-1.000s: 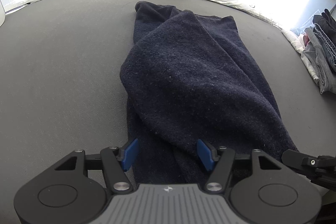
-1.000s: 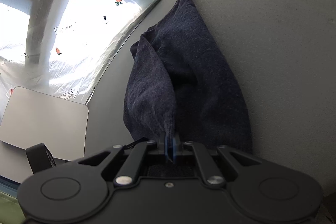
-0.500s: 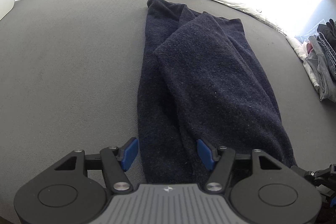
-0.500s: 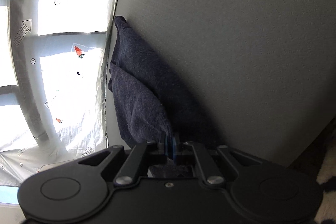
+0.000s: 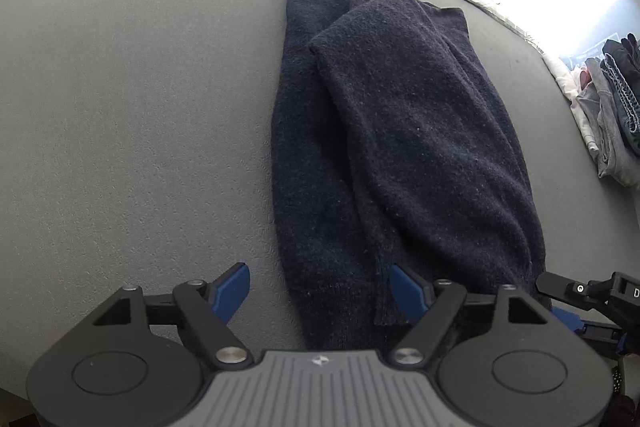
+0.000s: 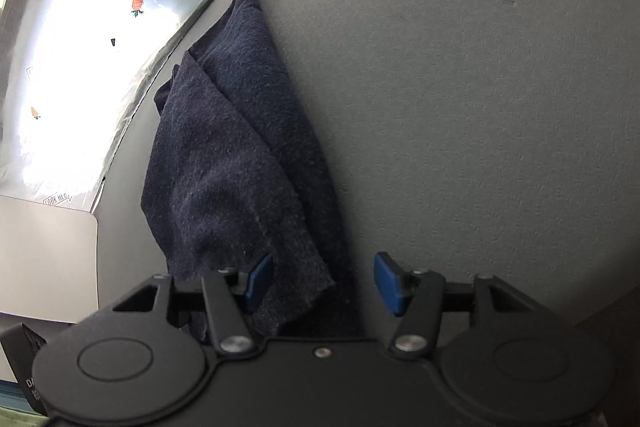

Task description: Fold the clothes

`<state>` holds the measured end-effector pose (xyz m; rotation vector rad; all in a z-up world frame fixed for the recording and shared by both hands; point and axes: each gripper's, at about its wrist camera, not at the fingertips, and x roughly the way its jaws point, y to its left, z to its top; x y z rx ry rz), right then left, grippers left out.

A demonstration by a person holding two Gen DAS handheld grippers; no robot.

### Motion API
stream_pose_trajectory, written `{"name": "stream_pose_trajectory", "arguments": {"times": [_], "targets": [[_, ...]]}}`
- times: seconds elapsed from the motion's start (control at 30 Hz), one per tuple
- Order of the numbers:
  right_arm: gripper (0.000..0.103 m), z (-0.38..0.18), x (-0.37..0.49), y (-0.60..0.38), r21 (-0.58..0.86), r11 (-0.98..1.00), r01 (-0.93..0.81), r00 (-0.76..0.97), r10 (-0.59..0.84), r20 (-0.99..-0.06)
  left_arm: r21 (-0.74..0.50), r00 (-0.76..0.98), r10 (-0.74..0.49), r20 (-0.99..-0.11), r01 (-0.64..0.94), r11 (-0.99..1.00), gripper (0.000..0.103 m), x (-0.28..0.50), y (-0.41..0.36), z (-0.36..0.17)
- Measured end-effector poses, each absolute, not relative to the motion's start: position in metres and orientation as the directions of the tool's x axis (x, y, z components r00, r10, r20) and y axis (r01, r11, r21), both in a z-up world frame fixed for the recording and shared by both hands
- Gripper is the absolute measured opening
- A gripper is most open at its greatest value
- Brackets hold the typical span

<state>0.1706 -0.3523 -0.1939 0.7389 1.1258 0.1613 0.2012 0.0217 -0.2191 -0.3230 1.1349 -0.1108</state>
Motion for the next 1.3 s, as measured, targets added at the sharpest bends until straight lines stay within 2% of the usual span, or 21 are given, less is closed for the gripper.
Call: {"name": "stream_pose_trajectory", "arguments": {"times": [0.2, 0.37, 0.57, 0.67, 0.73, 0.77, 0.8, 0.83, 0.9, 0.97, 1.0, 1.07, 1.17, 1.23, 1.3], "targets": [[0.073, -0.207, 0.173, -0.362, 0.669, 0.699, 0.254, 0.460, 0.521, -0.719, -0.410, 0.404, -0.338, -0.850, -0.106, 0.906, 0.085, 0.196, 0.026, -0.231], [0.072, -0.214, 0.170, -0.375, 0.752, 0.595, 0.283, 0.504, 0.575, -0.644, -0.515, 0.424, -0.423, -0.801, -0.128, 0.847, 0.085, 0.193, 0.032, -0.233], [0.072, -0.216, 0.178, -0.371, 0.748, 0.620, 0.237, 0.515, 0.573, -0.637, -0.558, 0.440, -0.450, -0.777, -0.153, 0.815, 0.085, 0.196, 0.032, -0.241], [0.073, -0.218, 0.185, -0.369, 0.760, 0.618, 0.200, 0.519, 0.591, -0.617, -0.574, 0.445, -0.464, -0.766, -0.148, 0.805, 0.090, 0.197, 0.031, -0.242], [0.068, -0.221, 0.189, -0.366, 0.775, 0.607, 0.174, 0.508, 0.619, -0.599, -0.575, 0.444, -0.470, -0.763, -0.134, 0.807, 0.092, 0.198, 0.029, -0.242], [0.059, -0.223, 0.191, -0.364, 0.781, 0.602, 0.167, 0.499, 0.632, -0.593, -0.565, 0.440, -0.465, -0.768, -0.123, 0.816, 0.092, 0.198, 0.027, -0.241], [0.056, -0.225, 0.192, -0.361, 0.787, 0.596, 0.161, 0.489, 0.644, -0.588, -0.557, 0.438, -0.462, -0.771, -0.113, 0.823, 0.089, 0.197, 0.024, -0.240], [0.054, -0.227, 0.193, -0.359, 0.793, 0.590, 0.156, 0.480, 0.656, -0.582, -0.561, 0.434, -0.468, -0.770, -0.111, 0.820, 0.079, 0.197, 0.024, -0.240], [0.044, -0.232, 0.194, -0.358, 0.810, 0.563, 0.164, 0.460, 0.683, -0.568, -0.571, 0.424, -0.482, -0.767, -0.107, 0.814, 0.069, 0.196, 0.023, -0.241], [0.043, -0.239, 0.192, -0.363, 0.836, 0.515, 0.192, 0.456, 0.707, -0.541, -0.587, 0.414, -0.498, -0.762, -0.117, 0.801, 0.051, 0.194, 0.028, -0.244], [0.043, -0.242, 0.192, -0.365, 0.843, 0.496, 0.207, 0.449, 0.718, -0.533, -0.615, 0.398, -0.528, -0.750, -0.128, 0.778, 0.039, 0.194, 0.031, -0.247], [0.043, -0.250, 0.192, -0.369, 0.857, 0.461, 0.231, 0.441, 0.735, -0.515, -0.655, 0.360, -0.577, -0.733, -0.148, 0.741, 0.037, 0.192, 0.035, -0.256], [0.044, -0.255, 0.192, -0.372, 0.869, 0.425, 0.254, 0.445, 0.746, -0.495, -0.668, 0.365, -0.586, -0.723, -0.157, 0.727, 0.037, 0.193, 0.035, -0.258], [0.032, -0.253, 0.194, -0.369, 0.854, 0.451, 0.259, 0.433, 0.737, -0.520, -0.664, 0.364, -0.583, -0.727, -0.155, 0.732, 0.029, 0.194, 0.032, -0.258], [0.023, -0.252, 0.191, -0.370, 0.859, 0.444, 0.256, 0.433, 0.742, -0.512, -0.674, 0.367, -0.593, -0.717, -0.146, 0.724, 0.026, 0.196, 0.030, -0.255]]}}
